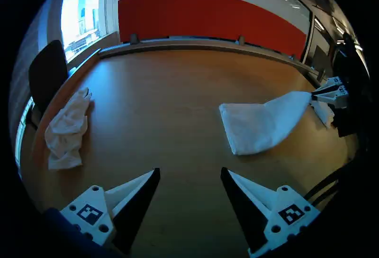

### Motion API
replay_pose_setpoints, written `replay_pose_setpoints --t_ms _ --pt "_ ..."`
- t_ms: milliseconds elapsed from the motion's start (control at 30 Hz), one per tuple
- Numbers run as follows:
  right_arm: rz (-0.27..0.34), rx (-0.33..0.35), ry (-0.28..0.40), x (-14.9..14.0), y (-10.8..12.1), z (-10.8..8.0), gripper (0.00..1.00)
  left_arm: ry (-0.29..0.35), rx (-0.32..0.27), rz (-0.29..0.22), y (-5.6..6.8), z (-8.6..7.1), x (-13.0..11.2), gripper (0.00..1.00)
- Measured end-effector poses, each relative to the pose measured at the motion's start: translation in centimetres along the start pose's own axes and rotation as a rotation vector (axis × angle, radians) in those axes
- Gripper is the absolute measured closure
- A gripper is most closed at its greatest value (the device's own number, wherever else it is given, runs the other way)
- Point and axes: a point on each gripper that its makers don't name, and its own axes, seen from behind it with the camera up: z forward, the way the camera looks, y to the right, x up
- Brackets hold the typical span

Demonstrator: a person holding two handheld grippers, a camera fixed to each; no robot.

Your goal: Fold towel

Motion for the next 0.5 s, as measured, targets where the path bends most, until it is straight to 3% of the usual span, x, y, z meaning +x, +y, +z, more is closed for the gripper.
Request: replay_pose_setpoints --t_ms 500 --pt "-0.053 0.034 0.014 2.7 -0.6 0.9 0.95 0.007 0.0 -0.011 -0.1 -0.4 0.1 0.05"
